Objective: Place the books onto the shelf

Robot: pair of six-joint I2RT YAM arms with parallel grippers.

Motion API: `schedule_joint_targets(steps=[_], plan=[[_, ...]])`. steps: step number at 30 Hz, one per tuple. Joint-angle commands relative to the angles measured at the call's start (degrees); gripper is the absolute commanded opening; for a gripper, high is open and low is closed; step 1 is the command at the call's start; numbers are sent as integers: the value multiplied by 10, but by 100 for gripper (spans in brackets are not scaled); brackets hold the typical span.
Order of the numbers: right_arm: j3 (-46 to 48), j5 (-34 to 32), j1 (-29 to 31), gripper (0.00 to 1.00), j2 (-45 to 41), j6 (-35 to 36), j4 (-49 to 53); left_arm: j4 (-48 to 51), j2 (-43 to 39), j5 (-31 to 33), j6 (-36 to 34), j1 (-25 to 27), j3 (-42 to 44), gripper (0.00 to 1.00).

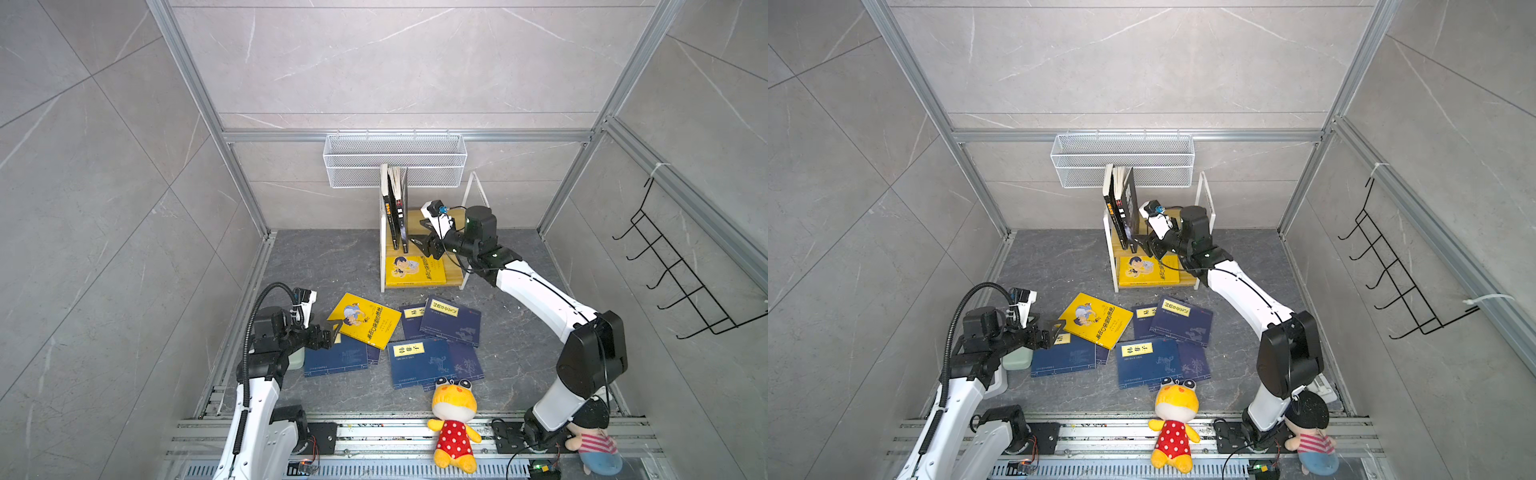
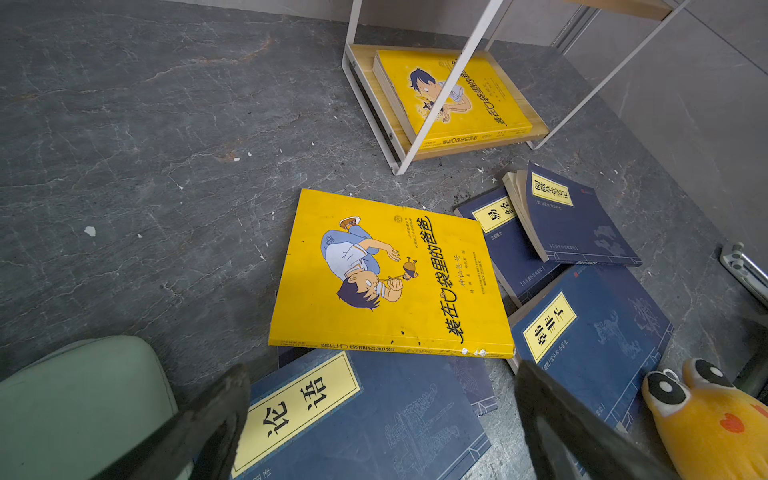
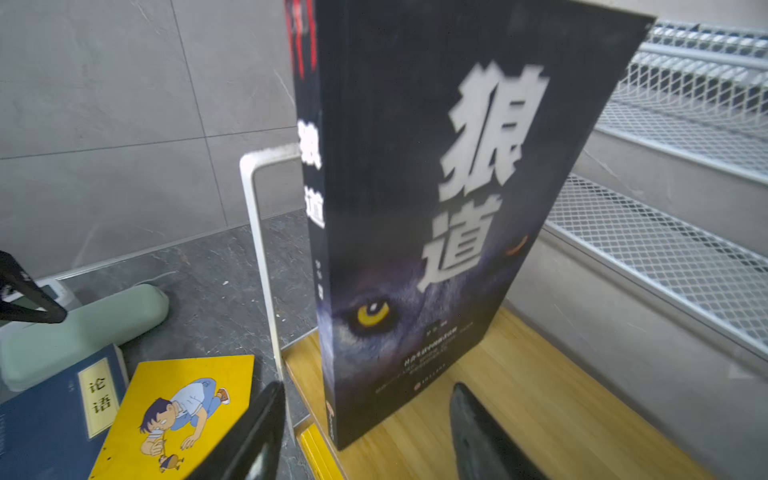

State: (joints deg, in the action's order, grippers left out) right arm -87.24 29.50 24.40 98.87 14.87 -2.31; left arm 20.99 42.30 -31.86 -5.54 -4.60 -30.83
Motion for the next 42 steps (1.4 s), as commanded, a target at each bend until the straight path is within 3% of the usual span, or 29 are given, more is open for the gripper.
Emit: schedule_joint_targets(steps=[1,9,14,24,38,42], plan=[[-52,86,-1,64,32,12,53,-7,-4,-18,3,-7,-9,100],[-98,115,-5,59,75,10,59,-9,-5,-17,3,-9,-9,100],[-132,135,-10,48,101,19,87,-9,-7,-17,3,-8,-6,100],[-200,173,-14,37,146,16,116,-13,-4,-17,4,-14,-7,100],[-227,171,-14,37,158,27,138,-12,-4,-17,4,-17,-6,100],[-207,155,-14,47,137,34,146,-11,-9,-18,4,-15,-2,100]])
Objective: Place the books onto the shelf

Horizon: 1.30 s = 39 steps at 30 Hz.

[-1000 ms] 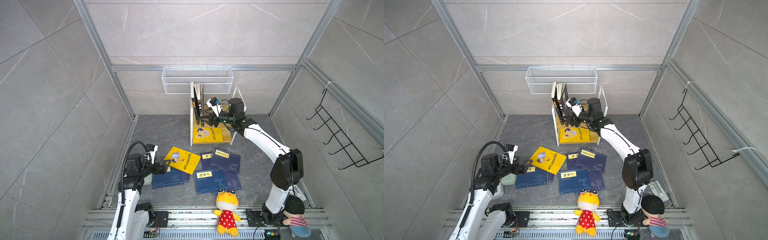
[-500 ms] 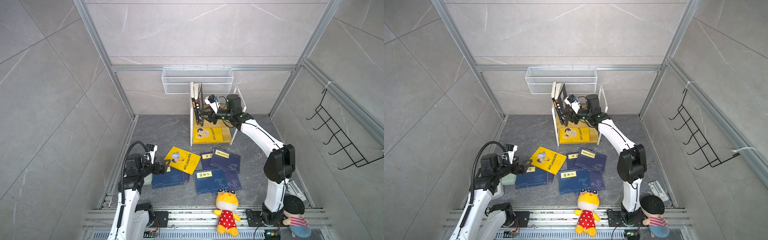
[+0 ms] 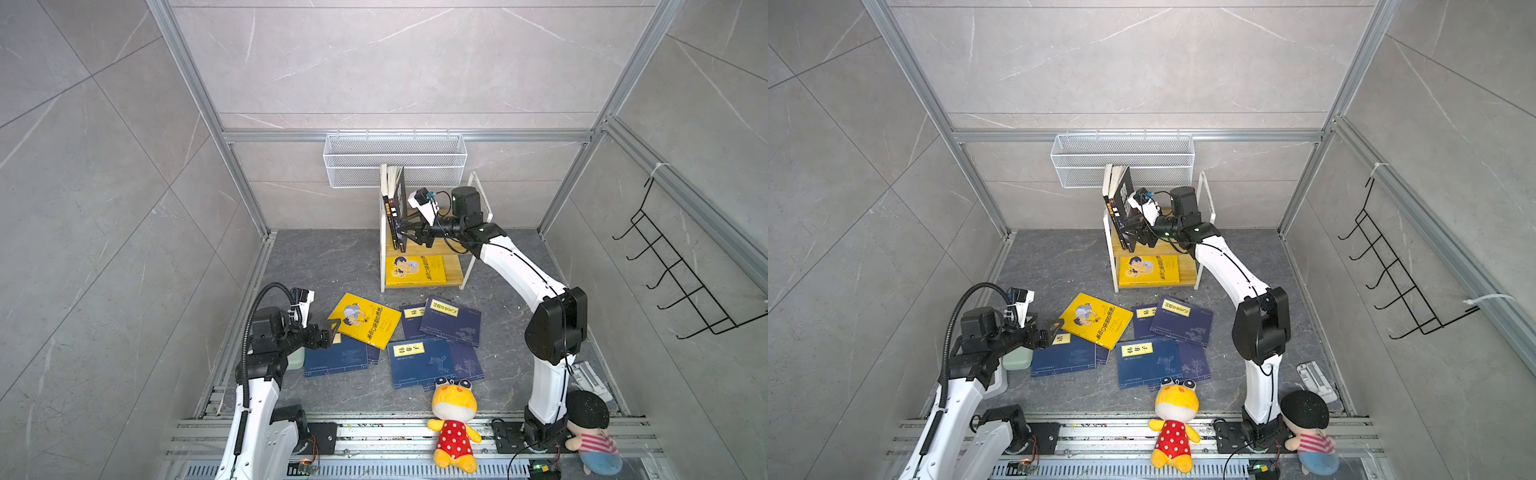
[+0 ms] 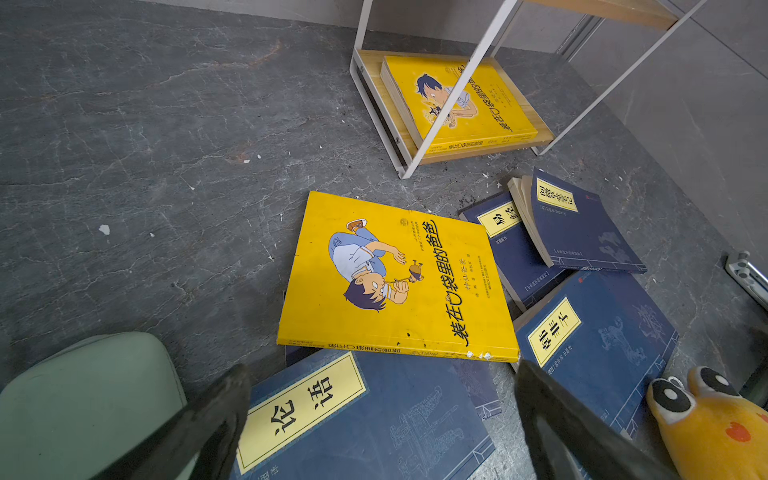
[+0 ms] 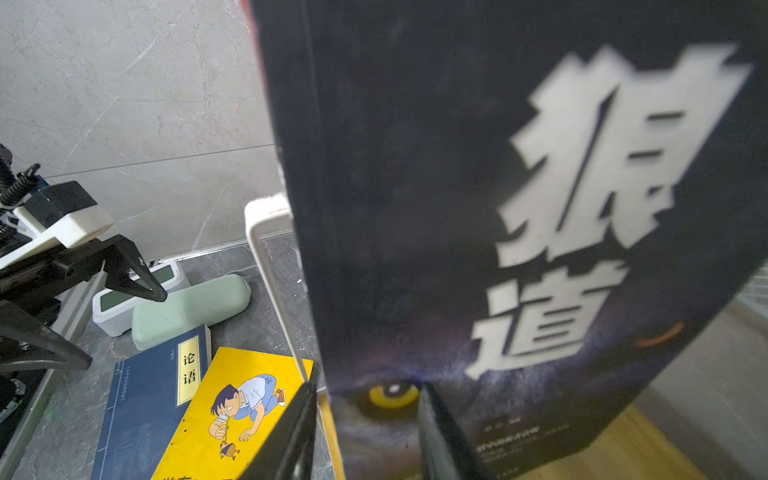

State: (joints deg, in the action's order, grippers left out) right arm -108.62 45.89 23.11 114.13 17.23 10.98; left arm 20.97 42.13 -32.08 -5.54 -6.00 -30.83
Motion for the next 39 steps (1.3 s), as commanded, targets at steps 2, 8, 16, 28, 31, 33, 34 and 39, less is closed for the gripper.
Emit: schedule_joint_targets(steps=[2,8,16,28,31,33,34,39], plan=[[49,-34,-3,49,-42,2,-7,-8,-5,-17,4,-2,-6,100],[191,-95,-3,52,-121,-11,-70,-11,-6,-18,4,3,-2,100],[206,-86,0,62,-100,-24,-86,-10,0,-19,6,5,-5,100],[108,-66,4,60,-35,-34,-67,-15,0,-19,8,-3,-2,100],[84,-73,4,59,-18,-35,-55,-9,3,-20,6,-5,-5,100],[69,-70,4,57,-8,-35,-49,-12,4,-18,8,-5,-7,100],[60,-68,4,56,-4,-33,-43,-14,2,-18,9,-5,-5,100],[34,-63,4,52,10,-27,-30,-9,4,-18,6,-8,-6,100]])
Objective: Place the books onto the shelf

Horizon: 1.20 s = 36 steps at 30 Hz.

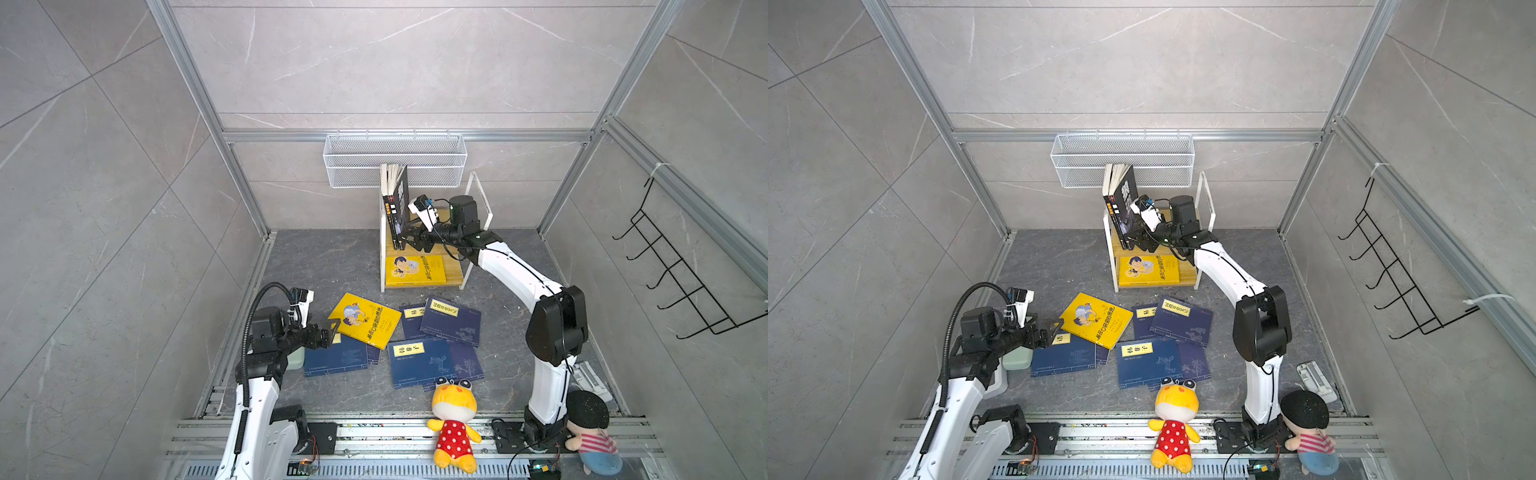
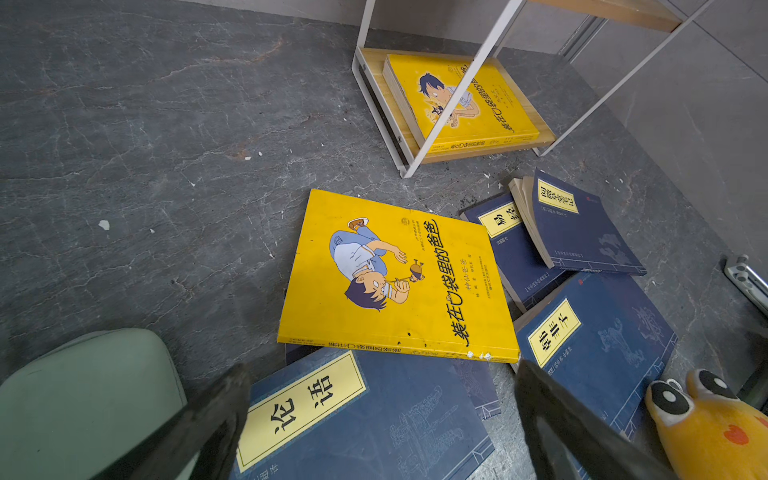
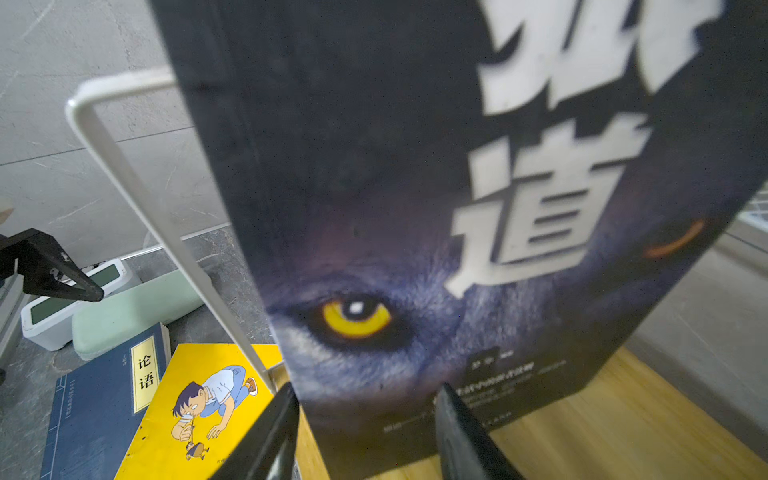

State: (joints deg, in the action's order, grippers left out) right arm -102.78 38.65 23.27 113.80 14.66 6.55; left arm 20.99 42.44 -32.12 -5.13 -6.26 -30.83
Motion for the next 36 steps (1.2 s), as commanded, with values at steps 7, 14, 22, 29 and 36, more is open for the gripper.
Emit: schedule_joint_targets(steps=[7,14,22,29,36], plan=[[-22,25,2,53,2,11,32,-10,0,-20,2,-8,-5,100],[80,15,-15,58,-78,25,14,-11,-1,-21,2,-6,-3,100],[108,-138,-39,55,-75,-64,-39,-13,-1,-24,6,-2,-4,100],[67,-309,-37,25,-16,-169,-79,-11,-3,-25,10,-1,-6,100],[13,-348,-28,13,47,-195,-81,-15,0,-30,19,-6,-6,100]])
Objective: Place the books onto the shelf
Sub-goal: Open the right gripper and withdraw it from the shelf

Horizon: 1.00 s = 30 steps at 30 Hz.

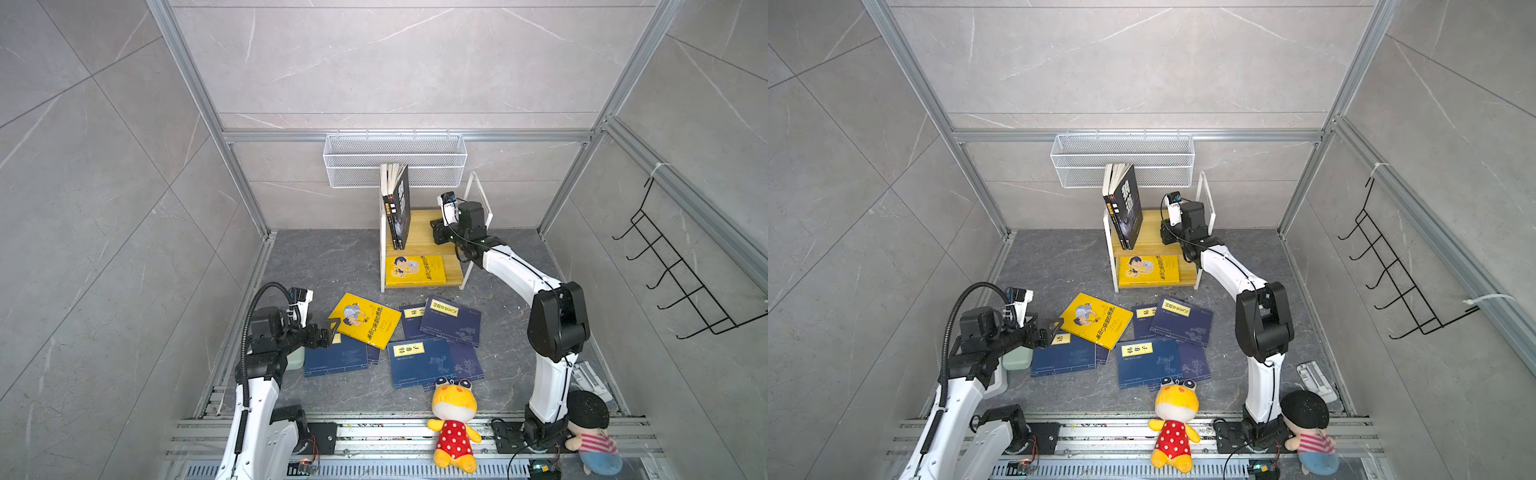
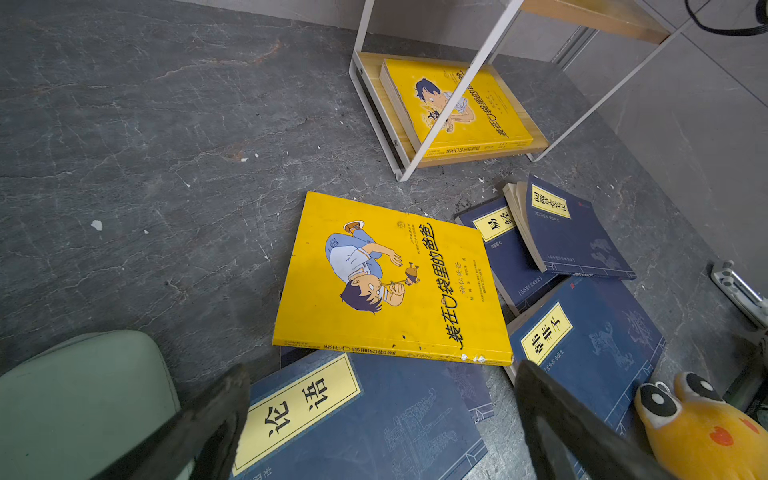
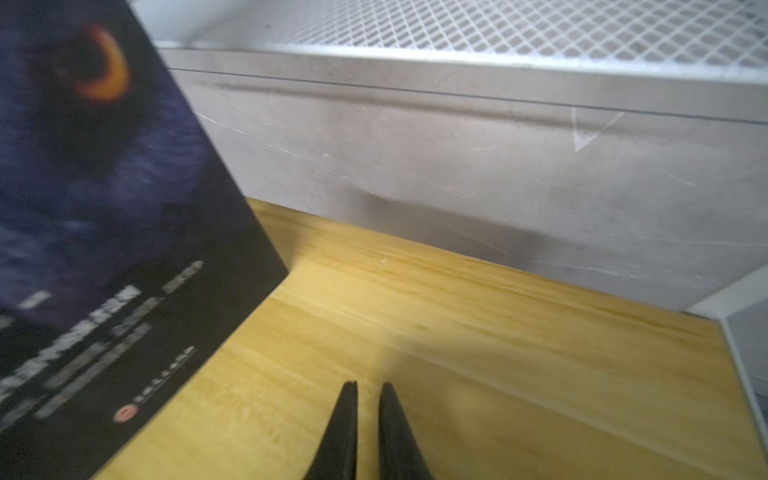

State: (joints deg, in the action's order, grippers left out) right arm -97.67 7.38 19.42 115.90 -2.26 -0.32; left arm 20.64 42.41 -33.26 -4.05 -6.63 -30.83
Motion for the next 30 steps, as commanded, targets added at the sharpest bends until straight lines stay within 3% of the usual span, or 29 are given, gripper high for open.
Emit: schedule_joint_targets(steps=[1,8,30], plan=[[-45,-35,14,12,35,-27,-10,-11,2,-17,9,-3,-9,100],[-74,-39,41,1,82,-22,-7,-10,1,-17,12,-5,-8,100],[-133,14,71,1,123,11,8,-13,1,-17,9,5,-6,100]])
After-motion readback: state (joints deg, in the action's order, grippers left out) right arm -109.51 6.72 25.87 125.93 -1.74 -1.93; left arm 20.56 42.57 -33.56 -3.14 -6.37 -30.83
